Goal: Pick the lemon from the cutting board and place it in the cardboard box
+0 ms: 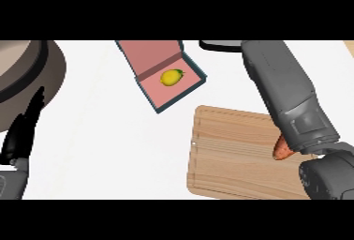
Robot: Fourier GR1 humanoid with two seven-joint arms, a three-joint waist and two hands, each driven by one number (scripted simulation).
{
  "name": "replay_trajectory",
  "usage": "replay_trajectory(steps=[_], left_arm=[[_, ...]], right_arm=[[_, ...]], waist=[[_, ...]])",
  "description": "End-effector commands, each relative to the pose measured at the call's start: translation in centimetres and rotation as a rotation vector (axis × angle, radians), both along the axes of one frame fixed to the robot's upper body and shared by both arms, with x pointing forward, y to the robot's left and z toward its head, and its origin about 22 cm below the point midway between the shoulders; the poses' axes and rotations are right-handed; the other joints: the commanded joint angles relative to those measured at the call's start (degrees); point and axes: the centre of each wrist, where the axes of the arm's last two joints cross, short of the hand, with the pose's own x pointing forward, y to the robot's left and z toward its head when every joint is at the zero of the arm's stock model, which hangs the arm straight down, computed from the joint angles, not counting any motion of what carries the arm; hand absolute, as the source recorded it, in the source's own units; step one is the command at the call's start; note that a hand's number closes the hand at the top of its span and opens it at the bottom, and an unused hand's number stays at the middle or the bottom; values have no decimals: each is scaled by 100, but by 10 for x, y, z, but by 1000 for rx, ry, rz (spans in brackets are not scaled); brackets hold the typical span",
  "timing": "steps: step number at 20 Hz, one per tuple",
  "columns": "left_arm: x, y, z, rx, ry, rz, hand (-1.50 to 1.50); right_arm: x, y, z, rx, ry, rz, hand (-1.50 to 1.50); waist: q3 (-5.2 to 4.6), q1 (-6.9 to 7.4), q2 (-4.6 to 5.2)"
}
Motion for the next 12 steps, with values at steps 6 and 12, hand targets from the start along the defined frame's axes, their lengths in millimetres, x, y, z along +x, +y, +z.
replay_trajectory(steps=[6,12], left_arm=[[-12,21,-3,-7,12,21,0],[-25,-2,-3,1,11,29,0]], right_arm=[[-7,-97,-14,-47,28,-10,-150],[-25,-157,-26,-84,104,50,-150]], waist=[[-2,-234,-94],[2,-195,-93]])
